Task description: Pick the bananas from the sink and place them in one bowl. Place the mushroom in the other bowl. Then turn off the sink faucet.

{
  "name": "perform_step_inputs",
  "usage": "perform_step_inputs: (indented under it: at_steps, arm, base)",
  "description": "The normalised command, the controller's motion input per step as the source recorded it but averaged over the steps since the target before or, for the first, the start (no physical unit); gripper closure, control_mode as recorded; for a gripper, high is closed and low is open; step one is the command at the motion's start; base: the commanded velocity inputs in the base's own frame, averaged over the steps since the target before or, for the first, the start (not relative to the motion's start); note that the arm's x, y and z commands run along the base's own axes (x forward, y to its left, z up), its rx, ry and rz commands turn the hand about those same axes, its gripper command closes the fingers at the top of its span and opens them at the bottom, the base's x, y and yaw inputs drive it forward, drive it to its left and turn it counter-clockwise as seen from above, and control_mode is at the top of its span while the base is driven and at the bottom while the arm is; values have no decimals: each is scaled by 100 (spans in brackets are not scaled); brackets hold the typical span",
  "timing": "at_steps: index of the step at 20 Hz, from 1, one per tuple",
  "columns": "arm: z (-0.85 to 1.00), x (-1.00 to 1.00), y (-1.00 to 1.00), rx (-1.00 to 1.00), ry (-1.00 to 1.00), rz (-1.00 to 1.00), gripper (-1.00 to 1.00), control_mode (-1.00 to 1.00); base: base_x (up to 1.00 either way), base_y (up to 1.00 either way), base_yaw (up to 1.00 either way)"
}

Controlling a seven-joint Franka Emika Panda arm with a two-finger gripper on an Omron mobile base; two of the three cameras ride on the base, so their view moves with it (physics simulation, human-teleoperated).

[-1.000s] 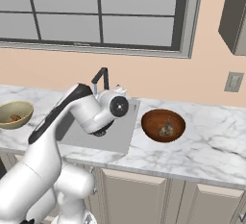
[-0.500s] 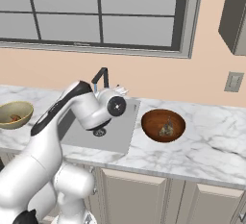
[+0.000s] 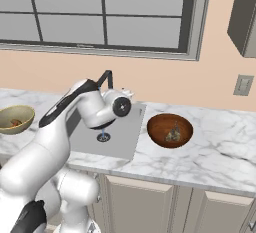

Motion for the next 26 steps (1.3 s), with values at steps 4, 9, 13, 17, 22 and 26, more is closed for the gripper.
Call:
perform_step_inputs:
  at_steps: [4, 9, 13, 17, 22, 26]
  arm:
    - [-5, 19, 0, 2, 2, 0, -100, -100]
    - [-25, 24, 0, 3, 0, 0, -100, -100]
    - [-21, 21, 0, 2, 0, 0, -100, -100]
    - [-1, 27, 2, 0, 0, 0, -100, -100]
    - [-4, 27, 2, 0, 0, 0, -100, -100]
    - [0, 23, 0, 0, 0, 0, -100, -100]
  base:
    - [0, 0, 0]
    - [0, 0, 0]
    - [0, 0, 0]
    - [0, 0, 0]
    - [0, 0, 0]
    - [0, 0, 0]
